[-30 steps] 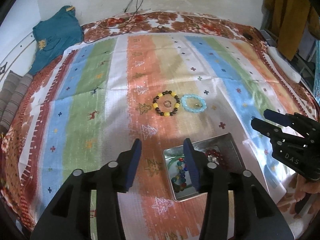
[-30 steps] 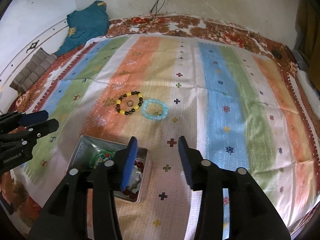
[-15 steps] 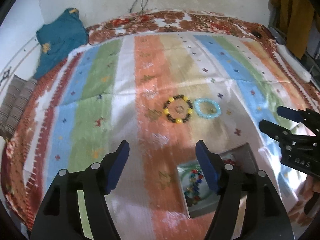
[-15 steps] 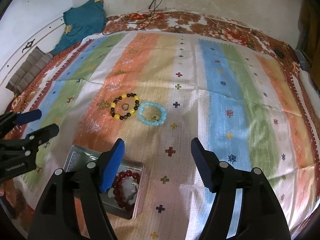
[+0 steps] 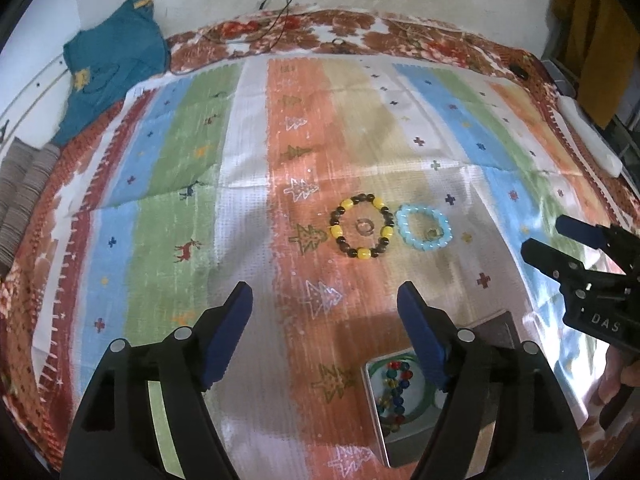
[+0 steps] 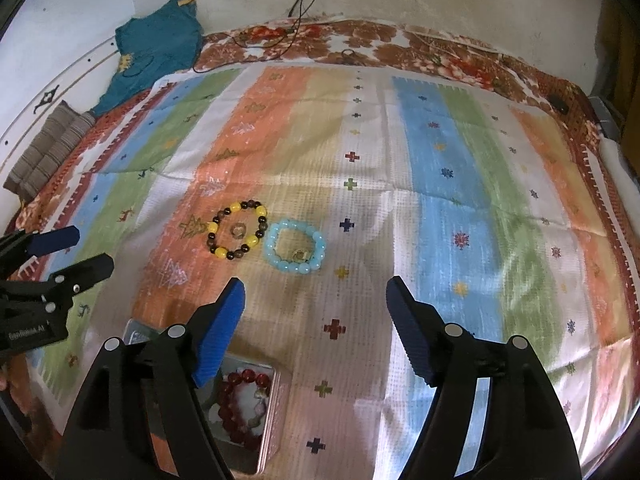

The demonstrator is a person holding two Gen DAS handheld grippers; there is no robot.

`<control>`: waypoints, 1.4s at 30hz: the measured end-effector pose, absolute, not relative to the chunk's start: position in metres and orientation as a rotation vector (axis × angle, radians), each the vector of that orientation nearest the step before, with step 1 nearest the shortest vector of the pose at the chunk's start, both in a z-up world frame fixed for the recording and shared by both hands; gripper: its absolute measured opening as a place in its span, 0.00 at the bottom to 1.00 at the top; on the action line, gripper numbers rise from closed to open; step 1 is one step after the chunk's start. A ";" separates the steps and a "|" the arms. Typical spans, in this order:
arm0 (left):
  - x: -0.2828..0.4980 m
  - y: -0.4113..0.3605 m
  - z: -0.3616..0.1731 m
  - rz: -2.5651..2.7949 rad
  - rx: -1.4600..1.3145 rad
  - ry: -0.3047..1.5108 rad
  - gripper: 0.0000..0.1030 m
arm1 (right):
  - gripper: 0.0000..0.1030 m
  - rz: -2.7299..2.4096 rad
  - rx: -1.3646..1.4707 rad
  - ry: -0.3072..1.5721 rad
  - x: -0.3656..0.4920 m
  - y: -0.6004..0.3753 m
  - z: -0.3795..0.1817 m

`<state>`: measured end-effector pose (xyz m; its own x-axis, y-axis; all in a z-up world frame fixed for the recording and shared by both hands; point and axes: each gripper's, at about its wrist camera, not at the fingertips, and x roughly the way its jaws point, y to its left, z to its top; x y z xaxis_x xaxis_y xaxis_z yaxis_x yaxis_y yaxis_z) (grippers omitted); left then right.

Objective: Organize jewelry
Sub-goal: 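Move both open tools forward toward the yellow-black and light-blue bracelets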

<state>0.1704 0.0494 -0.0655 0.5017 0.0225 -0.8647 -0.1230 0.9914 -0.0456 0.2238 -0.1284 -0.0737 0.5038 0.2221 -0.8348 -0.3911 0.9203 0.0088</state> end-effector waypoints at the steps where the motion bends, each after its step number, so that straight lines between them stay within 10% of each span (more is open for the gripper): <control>1: 0.172 0.050 -0.068 0.088 -0.107 1.047 0.72 | 0.71 0.370 -0.189 0.981 0.227 -0.129 -0.076; 42: 0.255 0.060 -0.142 0.040 -0.123 1.169 0.72 | 0.71 0.350 -0.211 1.108 0.305 -0.101 -0.143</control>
